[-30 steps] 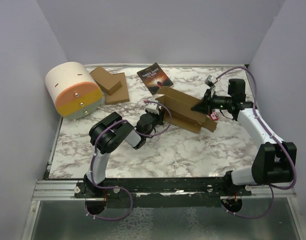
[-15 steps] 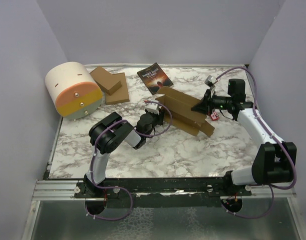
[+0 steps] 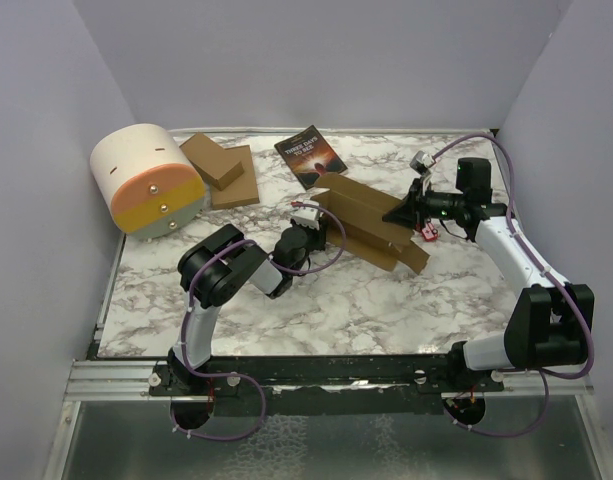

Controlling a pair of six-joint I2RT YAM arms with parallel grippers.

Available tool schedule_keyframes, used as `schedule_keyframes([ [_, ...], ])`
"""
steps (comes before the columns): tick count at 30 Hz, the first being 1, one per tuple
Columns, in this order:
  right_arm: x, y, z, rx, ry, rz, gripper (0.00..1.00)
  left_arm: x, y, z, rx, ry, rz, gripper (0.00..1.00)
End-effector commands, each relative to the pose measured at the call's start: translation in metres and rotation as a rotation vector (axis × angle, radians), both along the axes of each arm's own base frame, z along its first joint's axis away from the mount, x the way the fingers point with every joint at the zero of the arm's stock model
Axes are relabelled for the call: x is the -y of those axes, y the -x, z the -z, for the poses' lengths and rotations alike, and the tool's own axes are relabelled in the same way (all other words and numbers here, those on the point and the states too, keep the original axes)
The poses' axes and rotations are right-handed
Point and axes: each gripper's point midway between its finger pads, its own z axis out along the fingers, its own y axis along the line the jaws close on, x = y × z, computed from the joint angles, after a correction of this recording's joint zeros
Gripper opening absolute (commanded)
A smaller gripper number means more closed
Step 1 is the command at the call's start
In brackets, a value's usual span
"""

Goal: Fold the paper box

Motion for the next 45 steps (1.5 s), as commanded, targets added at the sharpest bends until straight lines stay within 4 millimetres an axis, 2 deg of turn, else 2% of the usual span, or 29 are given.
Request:
schedule_keyframes([
  [1, -0.002, 0.006, -0.005, 0.009, -0.025, -0.024, 0.03, -0.017, -0.011, 0.006, 0.011, -0.047, -0.077, 0.11],
  [2, -0.002, 0.006, -0.005, 0.010, -0.025, -0.024, 0.03, -0.017, -0.012, 0.006, 0.013, -0.050, -0.077, 0.05],
  [3, -0.002, 0.006, -0.005, 0.010, -0.025, -0.024, 0.03, -0.017, -0.012, 0.007, 0.012, -0.051, -0.076, 0.03],
  [9, -0.003, 0.007, -0.005, 0.007, -0.028, -0.030, 0.03, -0.018, -0.012, 0.008, 0.003, -0.066, -0.075, 0.03],
  [13, -0.004, 0.008, -0.006, 0.005, -0.037, -0.039, 0.03, -0.018, -0.010, 0.007, 0.003, -0.065, -0.071, 0.20],
  [16, -0.004, 0.009, -0.007, 0.005, -0.039, -0.042, 0.03, -0.016, -0.007, 0.001, 0.018, -0.050, -0.054, 0.30],
  [28, -0.003, 0.008, -0.003, 0.011, -0.026, -0.042, 0.03, -0.020, 0.016, -0.019, 0.085, 0.005, 0.020, 0.43],
  [37, -0.011, 0.029, 0.000, 0.025, -0.048, -0.161, 0.01, -0.019, 0.022, -0.021, 0.101, 0.024, 0.043, 0.40],
  [45, -0.021, 0.046, 0.027, -0.044, -0.006, -0.225, 0.01, -0.022, 0.021, -0.023, 0.143, 0.015, 0.039, 0.33],
])
